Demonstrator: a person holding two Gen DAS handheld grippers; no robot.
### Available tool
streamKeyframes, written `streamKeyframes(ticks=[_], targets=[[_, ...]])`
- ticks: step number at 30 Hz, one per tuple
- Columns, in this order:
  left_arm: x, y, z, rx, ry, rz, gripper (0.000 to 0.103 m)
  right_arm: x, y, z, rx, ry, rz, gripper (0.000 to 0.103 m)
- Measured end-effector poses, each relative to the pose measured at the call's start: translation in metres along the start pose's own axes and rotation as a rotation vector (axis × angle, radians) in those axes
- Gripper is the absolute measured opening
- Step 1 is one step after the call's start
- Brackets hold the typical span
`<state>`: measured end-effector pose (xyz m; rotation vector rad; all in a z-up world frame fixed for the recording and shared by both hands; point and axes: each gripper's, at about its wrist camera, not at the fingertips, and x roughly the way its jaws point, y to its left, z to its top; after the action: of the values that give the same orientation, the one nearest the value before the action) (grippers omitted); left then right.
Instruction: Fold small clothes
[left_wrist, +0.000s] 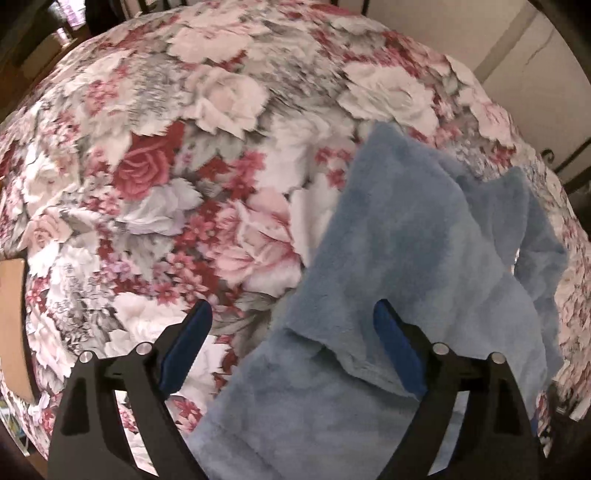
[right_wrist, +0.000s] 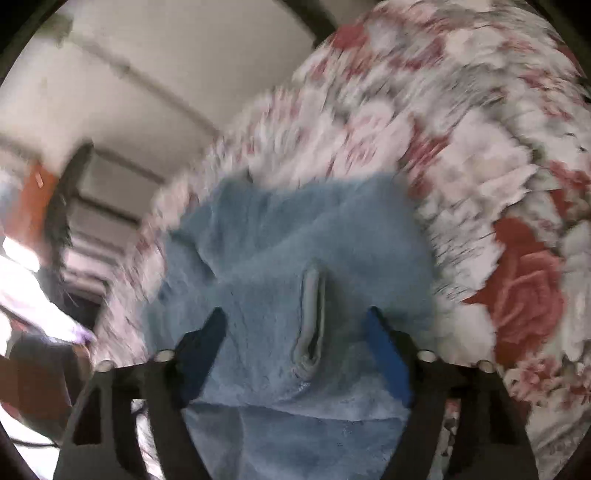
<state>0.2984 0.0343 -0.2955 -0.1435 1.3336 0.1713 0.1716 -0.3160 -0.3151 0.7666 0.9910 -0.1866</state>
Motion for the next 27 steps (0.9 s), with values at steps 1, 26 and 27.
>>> streamKeyframes(ticks=[1, 26, 27], targets=[[0.005, -0.004, 0.000, 0.017, 0.014, 0.006, 0.086, 0.001, -0.001, 0.000, -0.006, -0.006, -0.027, 0.029], [0.020, -0.048, 0.010, 0.159, 0.003, 0.009, 0.094, -0.003, 0.050, -0.011, -0.215, -0.019, -0.082, 0.039], [0.008, -0.049, 0.013, 0.162, -0.043, -0.009, 0.094, -0.005, 0.058, -0.009, -0.236, -0.035, -0.082, 0.040]])
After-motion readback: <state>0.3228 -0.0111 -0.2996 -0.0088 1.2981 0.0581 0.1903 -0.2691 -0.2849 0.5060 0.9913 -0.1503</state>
